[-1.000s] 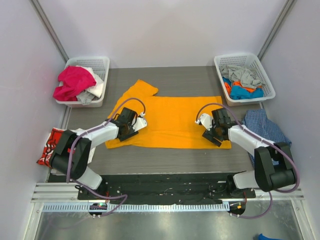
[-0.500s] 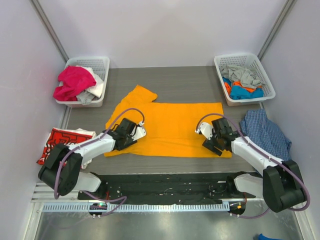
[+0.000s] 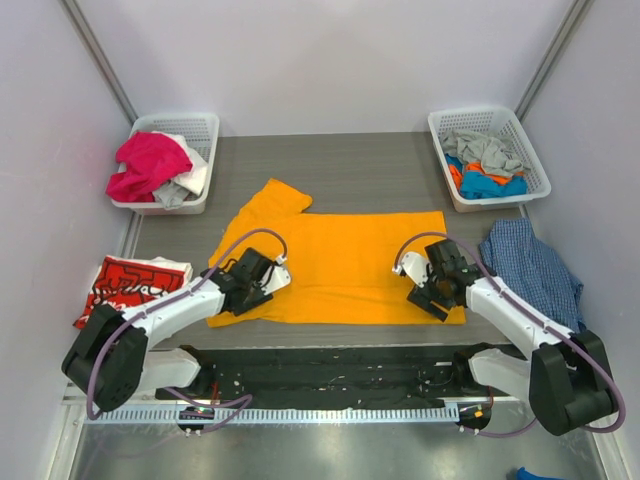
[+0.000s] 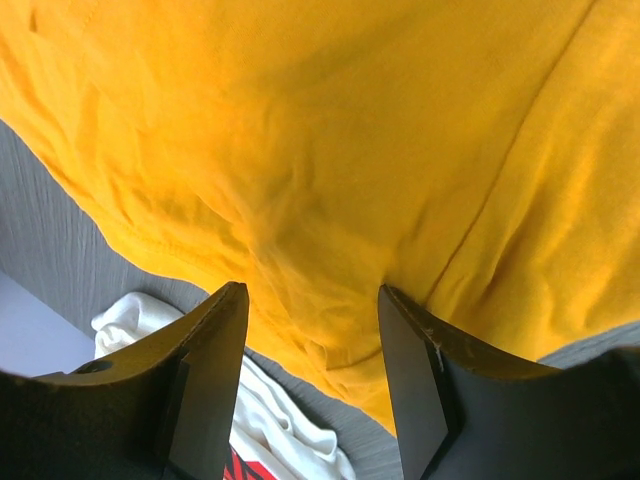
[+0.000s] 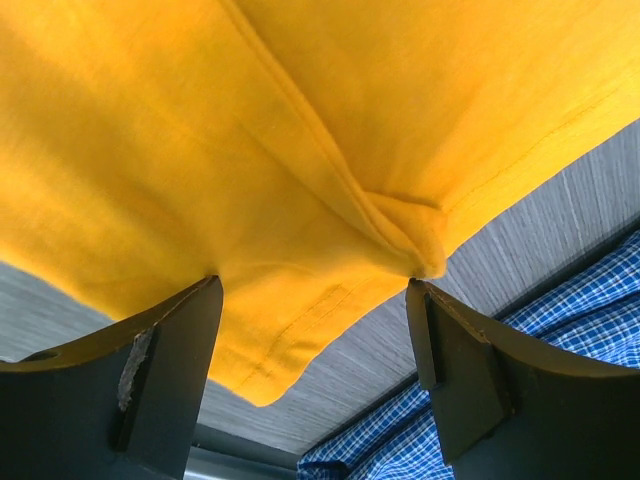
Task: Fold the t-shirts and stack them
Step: Fold the flattened tshirt in 1/3 of the way, then grap the side of the flattened tshirt furthest away from the robot with both arms
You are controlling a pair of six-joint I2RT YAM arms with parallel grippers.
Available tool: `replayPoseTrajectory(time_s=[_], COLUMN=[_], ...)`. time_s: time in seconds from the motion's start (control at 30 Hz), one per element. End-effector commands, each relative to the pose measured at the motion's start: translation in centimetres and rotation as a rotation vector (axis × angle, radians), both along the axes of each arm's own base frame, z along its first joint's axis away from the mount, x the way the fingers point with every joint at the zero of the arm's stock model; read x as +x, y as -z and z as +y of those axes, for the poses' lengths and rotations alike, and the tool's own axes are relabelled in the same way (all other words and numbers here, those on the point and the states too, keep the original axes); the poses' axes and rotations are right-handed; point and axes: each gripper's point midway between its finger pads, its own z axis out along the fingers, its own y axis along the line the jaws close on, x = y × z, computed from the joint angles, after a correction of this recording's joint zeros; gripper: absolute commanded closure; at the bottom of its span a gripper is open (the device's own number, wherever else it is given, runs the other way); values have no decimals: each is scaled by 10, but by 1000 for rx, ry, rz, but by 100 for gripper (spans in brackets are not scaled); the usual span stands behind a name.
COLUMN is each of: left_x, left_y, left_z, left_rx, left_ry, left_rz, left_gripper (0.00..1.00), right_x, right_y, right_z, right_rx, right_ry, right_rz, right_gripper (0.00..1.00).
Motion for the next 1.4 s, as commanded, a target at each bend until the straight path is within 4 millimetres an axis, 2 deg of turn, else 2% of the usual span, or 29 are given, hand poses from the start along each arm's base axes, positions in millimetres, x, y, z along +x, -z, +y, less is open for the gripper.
replayPoseTrajectory(time_s=[0.0,0.3,0.33,0.37,0.4,0.47,0.5,0.53,0.57,0.6,0.63,0.67,0.73,0.77,0.83,0.87,0.93,0.97,1.0,1.03,1.07,1.1,1.13,1.17,1.2,1.23,1.37], left_x=[15,57,62,74,83,106,117,125,143,156,162,181,197,212,220,230,237,245,249,250,258,263,265,271,275,280,297], left_y=[-25,-83,-88,-97,-98,-111,-114,-100,-118,-121,-102,-122,-123,-127,-127,-128,-125,-124,-120,-115,-122,-109,-106,-108,-99,-101,-91], left_z=[-12,-36,-38,-43,-42,-52,-48,-54,-60,-52,-57,-62,-61,-66,-70,-77,-79,-83,-83,-82,-84,-83,-81,-82,-81,-82,-83], left_rx=[-45,-127,-125,-145,-120,-155,-164,-177,-222,-248,-271,-310,-316,-320,-320,-337,-353,-369,-384,-387,-405,-412,-414,-424,-419,-424,-416], left_ry=[-1,8,12,9,18,17,-7,-1,-22,-59,-69,-83,-103,-105,-98,-100,-110,-125,-134,-144,-151,-176,-183,-188,-195,-193,-204], left_rz=[-59,-233,-257,-313,-339,-410,-419,-359,-381,-366,-283,-318,-296,-304,-280,-273,-249,-243,-228,-203,-214,-185,-174,-182,-165,-170,-171], left_gripper=[41,37,35,32,30,27,27,28,29,30,31,31,32,33,33,33,31,30,29,27,25,20,17,9,8,7,2], right_x=[7,32,43,49,57,80,87,101,115,123,133,148,164,176,188,198,208,216,220,224,230,234,237,241,243,245,255], right_y=[-23,-54,-57,-58,-61,-67,-70,-76,-81,-81,-86,-89,-93,-97,-97,-105,-96,-101,-91,-90,-92,-91,-83,-85,-83,-77,-74], right_z=[9,12,13,13,9,13,15,18,20,24,27,30,29,34,34,37,34,34,34,28,27,26,20,19,18,17,9], right_rx=[33,36,35,30,7,18,30,51,74,111,143,161,207,228,251,270,275,293,296,308,330,347,344,355,354,350,357], right_ry=[0,16,22,30,54,89,108,136,172,221,254,282,356,364,400,408,448,460,477,508,541,556,578,592,601,611,654], right_rz=[-39,-140,-175,-194,-227,-286,-306,-353,-370,-371,-388,-393,-403,-405,-399,-418,-393,-404,-379,-375,-378,-371,-354,-360,-357,-346,-347], right_gripper=[17,16,16,16,16,16,17,17,17,17,18,18,18,19,19,19,19,19,19,19,19,19,19,18,18,18,13])
